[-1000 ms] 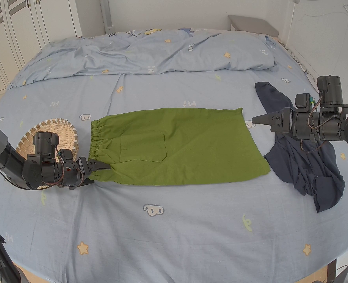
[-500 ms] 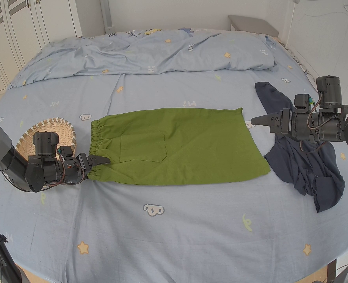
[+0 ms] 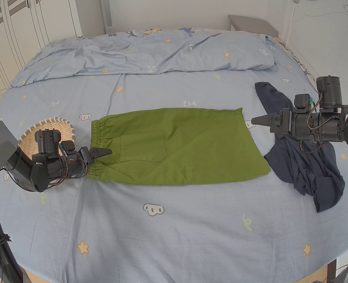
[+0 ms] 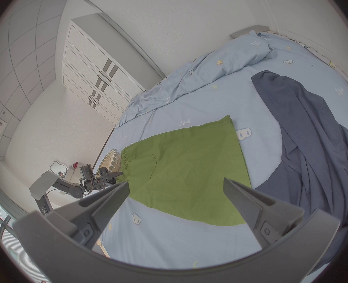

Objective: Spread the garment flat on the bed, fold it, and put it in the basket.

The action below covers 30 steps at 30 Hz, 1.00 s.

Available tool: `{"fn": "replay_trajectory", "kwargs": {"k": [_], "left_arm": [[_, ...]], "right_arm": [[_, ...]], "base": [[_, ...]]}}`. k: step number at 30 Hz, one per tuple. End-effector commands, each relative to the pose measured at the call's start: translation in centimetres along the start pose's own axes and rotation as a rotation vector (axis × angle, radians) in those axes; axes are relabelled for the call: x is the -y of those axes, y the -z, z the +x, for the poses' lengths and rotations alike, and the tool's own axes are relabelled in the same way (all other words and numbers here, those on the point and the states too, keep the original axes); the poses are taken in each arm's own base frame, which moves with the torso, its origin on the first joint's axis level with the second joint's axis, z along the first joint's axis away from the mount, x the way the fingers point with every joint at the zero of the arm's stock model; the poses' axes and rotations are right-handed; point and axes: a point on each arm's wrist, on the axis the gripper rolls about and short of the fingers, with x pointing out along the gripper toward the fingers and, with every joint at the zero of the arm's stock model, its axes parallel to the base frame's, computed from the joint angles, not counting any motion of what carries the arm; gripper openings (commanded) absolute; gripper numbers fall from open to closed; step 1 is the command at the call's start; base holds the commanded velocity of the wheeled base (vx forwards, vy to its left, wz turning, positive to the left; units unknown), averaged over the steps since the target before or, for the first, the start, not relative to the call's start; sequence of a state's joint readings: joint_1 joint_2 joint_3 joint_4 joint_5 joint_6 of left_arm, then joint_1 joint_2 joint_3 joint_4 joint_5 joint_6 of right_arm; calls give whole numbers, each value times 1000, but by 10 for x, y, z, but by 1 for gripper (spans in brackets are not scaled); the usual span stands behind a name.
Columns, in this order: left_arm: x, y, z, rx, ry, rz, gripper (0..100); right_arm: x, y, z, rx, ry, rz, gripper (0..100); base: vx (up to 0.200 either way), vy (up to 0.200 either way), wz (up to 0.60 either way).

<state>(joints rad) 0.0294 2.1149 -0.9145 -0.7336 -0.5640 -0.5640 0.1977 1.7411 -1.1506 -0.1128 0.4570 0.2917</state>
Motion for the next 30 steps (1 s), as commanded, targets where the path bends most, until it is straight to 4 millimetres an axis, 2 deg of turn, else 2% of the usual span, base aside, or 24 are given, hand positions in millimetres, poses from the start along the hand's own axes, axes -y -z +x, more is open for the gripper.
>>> {"fn": "replay_trajectory", "kwargs": {"k": [1,15,16,27,30], "left_arm": [[-3,3,4,-11,-5,-6,100],[1,-3,5,19,14,11,100],[1,-4,5,20,15,12,0],[5,-7,3,30,27,21,0],[6,-8,3,30,28,22,0]], "right_arm": [[0,0,1,-3,-1,-1,100],[2,0,0,1,4,0,100],[2,0,0,1,4,0,100],[4,-4,-2,27,6,-2,100],[11,-5,-1,30,21,9,100]], "base": [[0,0,0],[0,0,0],[0,0,0],[0,0,0],[0,0,0]]}}
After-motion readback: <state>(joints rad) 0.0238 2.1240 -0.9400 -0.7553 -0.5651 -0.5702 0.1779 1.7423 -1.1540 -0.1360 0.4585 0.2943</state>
